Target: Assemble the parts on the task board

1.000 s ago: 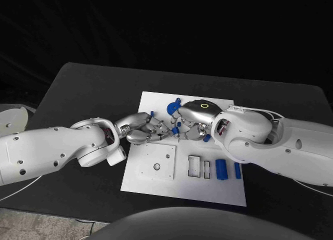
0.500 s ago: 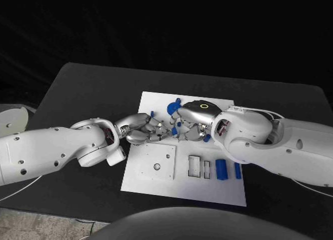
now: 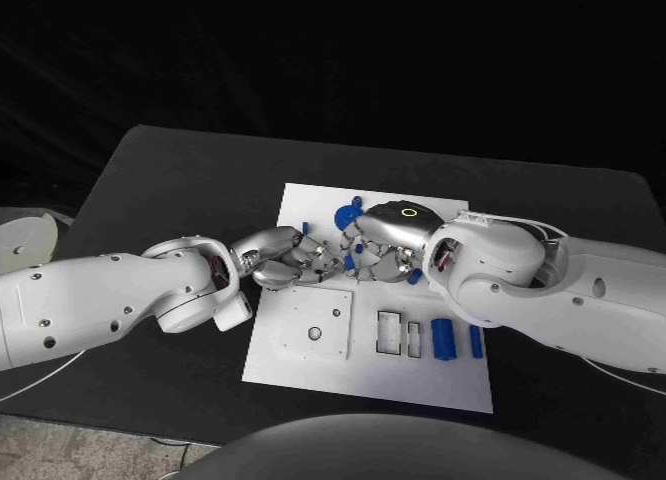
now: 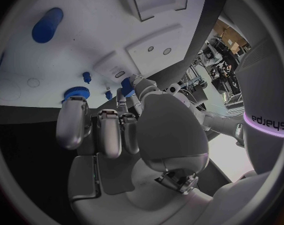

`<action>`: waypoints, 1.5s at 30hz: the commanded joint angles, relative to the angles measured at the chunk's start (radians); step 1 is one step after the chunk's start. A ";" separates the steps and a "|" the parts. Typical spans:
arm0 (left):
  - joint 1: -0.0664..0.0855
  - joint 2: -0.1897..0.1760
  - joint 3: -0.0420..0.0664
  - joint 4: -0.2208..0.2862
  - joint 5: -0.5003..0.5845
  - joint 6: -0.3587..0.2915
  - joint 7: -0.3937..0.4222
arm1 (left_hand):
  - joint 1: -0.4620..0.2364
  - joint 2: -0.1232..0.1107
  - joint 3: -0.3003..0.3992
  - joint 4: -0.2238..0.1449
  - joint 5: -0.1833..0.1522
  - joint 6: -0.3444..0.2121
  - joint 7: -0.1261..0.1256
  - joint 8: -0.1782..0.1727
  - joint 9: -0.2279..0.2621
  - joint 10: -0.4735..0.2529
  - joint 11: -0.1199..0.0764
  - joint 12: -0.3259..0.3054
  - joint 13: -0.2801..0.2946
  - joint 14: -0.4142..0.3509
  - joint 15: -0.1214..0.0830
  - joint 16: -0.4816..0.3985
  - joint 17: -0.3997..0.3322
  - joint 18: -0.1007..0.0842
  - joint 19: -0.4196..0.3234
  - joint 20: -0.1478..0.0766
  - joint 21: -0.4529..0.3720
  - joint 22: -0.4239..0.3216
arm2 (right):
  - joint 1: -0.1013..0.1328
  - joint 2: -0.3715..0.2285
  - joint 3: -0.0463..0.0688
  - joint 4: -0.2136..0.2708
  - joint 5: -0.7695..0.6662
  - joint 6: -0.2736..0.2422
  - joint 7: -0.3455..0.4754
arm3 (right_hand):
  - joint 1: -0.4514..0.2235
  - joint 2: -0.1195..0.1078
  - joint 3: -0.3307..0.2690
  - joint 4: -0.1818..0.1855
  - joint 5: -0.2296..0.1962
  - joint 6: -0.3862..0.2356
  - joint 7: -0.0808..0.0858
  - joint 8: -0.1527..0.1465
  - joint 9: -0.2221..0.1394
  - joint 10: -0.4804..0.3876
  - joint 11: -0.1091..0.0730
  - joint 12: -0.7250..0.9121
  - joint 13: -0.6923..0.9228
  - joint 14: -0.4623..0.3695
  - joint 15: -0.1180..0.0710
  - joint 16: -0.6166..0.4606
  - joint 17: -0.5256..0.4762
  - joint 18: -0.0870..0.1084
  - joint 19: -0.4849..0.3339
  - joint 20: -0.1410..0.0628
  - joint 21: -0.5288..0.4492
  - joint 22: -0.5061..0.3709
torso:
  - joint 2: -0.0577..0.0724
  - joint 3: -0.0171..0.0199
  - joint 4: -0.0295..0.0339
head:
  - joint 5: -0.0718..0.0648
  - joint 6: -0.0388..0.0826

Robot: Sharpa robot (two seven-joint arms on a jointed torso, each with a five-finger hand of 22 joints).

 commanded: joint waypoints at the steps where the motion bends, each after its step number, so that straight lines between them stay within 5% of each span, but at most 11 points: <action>1: -0.001 0.001 0.000 0.000 -0.003 0.017 0.002 | 0.007 0.000 0.008 0.000 0.002 0.002 0.008 -0.005 0.001 0.215 -0.071 0.265 0.384 0.101 -0.005 0.002 0.263 -0.007 0.109 0.004 0.002 0.263 | -0.001 0.003 0.000 -0.008 0.004 0.012 0.010 | -0.003 0.004 0.001 -0.004 -0.002 0.010 0.000 0.003 0.002 0.107 0.004 0.004 0.263 0.062 -0.001 -0.007 0.151 0.020 -0.008 0.000 -0.006 0.122 | 0.000 -0.0006 -0.0013 | -0.001 0.000; 21: -0.001 -0.017 0.000 0.002 -0.003 0.014 -0.004 | 0.006 -0.003 0.021 0.000 0.001 0.011 0.011 0.000 0.004 0.215 -0.069 0.265 0.384 0.101 -0.003 0.002 0.263 -0.006 0.104 0.005 0.001 0.260 | -0.048 0.036 0.000 -0.126 0.012 -0.034 0.038 | 0.004 0.007 0.006 -0.010 -0.001 0.001 0.001 -0.003 0.004 0.107 0.003 0.004 0.263 0.060 0.000 -0.011 0.147 0.022 -0.012 0.002 -0.016 0.119 | 0.002 0.0000 0.0003 | 0.001 0.000; 39: -0.001 -0.014 0.000 -0.003 -0.003 0.018 -0.008 | 0.006 -0.004 0.026 0.000 0.001 0.016 0.012 0.002 0.006 0.215 -0.068 0.265 0.384 0.101 -0.002 0.002 0.263 -0.006 0.103 0.006 0.001 0.259 | -0.067 0.056 0.000 -0.143 0.008 -0.068 0.048 | 0.009 0.008 0.008 -0.017 -0.032 -0.011 0.003 -0.010 0.009 0.107 0.005 0.004 0.263 0.059 0.001 -0.012 0.146 0.023 -0.013 0.004 -0.021 0.119 | 0.001 -0.0003 -0.0008 | 0.001 0.000; 45: -0.001 -0.014 0.000 -0.004 -0.003 0.019 -0.008 | 0.006 -0.003 0.029 -0.001 0.001 0.019 0.012 0.004 0.007 0.215 -0.068 0.265 0.384 0.101 -0.002 0.002 0.263 -0.006 0.103 0.006 0.001 0.259 | -0.067 0.057 0.000 -0.144 0.003 -0.063 0.046 | 0.002 0.003 0.002 -0.017 -0.051 -0.073 0.015 -0.046 0.002 0.107 0.013 0.004 0.263 0.058 0.007 -0.014 0.144 0.023 -0.013 0.008 -0.028 0.119 | 0.000 0.0001 -0.0009 | 0.002 0.000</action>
